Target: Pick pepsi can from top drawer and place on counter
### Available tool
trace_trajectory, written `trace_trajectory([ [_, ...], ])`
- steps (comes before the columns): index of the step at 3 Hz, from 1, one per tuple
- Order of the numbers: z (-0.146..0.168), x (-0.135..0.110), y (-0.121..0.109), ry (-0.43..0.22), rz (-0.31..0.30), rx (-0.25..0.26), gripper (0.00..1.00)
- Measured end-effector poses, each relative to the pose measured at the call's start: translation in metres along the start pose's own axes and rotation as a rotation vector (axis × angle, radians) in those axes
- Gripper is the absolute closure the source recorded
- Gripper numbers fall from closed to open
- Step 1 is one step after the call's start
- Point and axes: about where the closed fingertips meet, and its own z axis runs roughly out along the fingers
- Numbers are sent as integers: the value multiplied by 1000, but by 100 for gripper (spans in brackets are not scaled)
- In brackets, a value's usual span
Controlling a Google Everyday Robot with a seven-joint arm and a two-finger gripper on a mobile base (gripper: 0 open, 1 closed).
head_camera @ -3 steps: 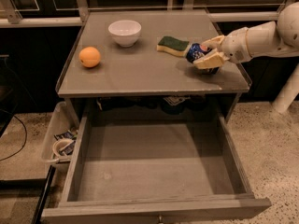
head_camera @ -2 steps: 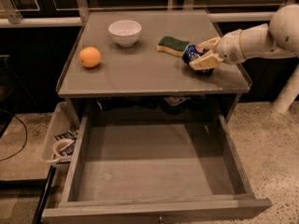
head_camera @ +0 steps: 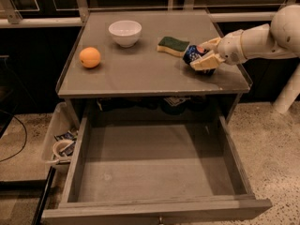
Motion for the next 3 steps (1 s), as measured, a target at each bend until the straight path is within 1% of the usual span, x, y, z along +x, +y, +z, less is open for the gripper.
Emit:
trace_trajectory([
  [2, 0, 0, 0, 0, 0, 0, 5],
  [3, 0, 0, 0, 0, 0, 0, 0],
])
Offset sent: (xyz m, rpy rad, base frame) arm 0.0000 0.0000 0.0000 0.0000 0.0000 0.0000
